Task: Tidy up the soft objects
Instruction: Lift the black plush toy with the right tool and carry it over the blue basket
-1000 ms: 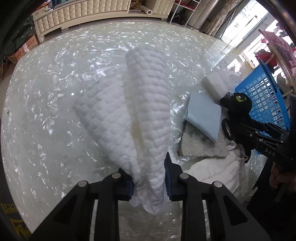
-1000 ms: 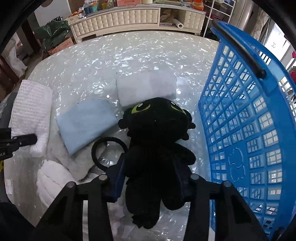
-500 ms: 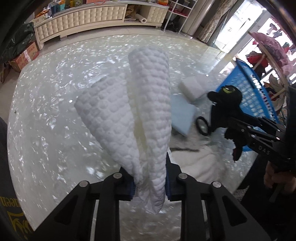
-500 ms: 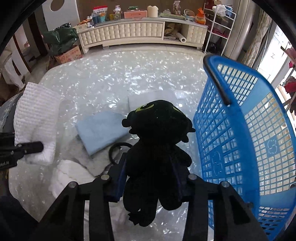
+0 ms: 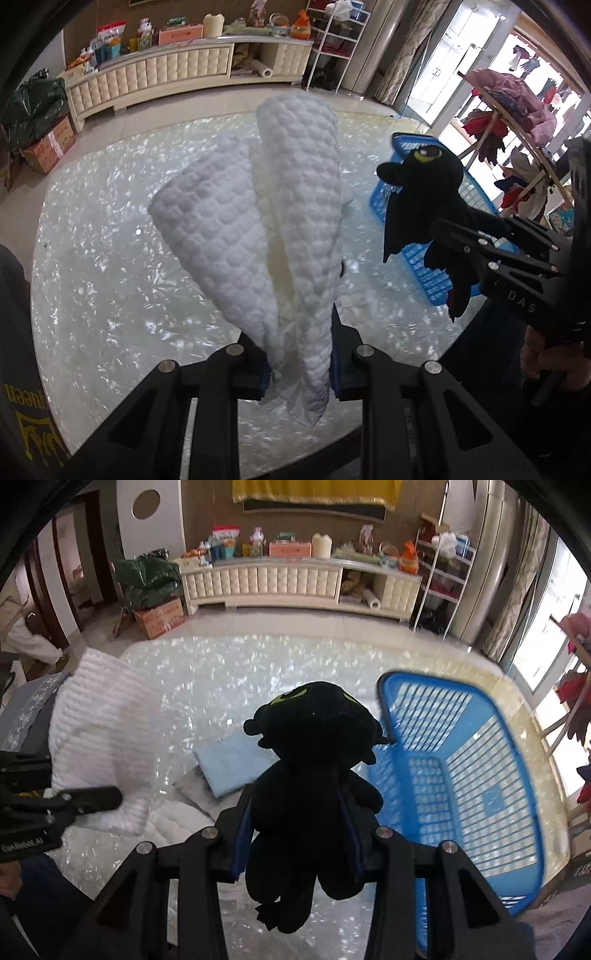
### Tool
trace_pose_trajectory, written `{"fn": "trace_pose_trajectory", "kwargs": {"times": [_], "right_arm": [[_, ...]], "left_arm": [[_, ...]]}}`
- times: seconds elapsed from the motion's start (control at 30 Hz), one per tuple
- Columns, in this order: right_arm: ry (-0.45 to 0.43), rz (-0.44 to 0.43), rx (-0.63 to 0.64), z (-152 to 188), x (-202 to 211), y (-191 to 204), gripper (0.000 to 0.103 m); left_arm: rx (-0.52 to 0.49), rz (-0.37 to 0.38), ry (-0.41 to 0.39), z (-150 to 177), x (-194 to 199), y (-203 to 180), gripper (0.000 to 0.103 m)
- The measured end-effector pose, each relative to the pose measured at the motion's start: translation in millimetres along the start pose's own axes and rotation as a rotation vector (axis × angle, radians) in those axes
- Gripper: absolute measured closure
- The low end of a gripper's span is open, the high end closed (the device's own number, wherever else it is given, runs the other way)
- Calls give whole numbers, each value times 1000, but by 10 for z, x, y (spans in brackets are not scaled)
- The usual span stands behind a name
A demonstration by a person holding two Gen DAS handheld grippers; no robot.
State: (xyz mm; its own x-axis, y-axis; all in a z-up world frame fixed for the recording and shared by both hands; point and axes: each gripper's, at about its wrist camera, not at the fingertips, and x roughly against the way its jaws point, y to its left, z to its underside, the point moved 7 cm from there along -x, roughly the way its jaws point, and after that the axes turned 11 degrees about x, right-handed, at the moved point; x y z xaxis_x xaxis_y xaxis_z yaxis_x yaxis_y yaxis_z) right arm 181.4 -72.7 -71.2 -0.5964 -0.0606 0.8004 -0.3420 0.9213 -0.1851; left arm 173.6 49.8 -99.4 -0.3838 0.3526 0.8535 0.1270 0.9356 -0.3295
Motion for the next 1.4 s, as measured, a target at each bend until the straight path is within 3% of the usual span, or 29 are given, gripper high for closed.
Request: {"fn": "trace_pose_trajectory", "kwargs": {"times": [0.37, 0.53, 0.9, 1.4], "right_arm": [[-86, 57, 18, 46, 457, -424, 63], [-91, 96, 7, 153, 484, -644, 63], [-33, 127, -26, 364, 380, -914, 63], [96, 112, -17, 481, -162, -1100, 63]], "left_arm": [[-42, 54, -63, -48, 209, -598, 81], [-47, 77, -74, -30, 145, -783, 81], [-77, 134, -65, -165, -25, -1203, 81], [-76, 147, 8, -250, -405, -1331, 81]]}}
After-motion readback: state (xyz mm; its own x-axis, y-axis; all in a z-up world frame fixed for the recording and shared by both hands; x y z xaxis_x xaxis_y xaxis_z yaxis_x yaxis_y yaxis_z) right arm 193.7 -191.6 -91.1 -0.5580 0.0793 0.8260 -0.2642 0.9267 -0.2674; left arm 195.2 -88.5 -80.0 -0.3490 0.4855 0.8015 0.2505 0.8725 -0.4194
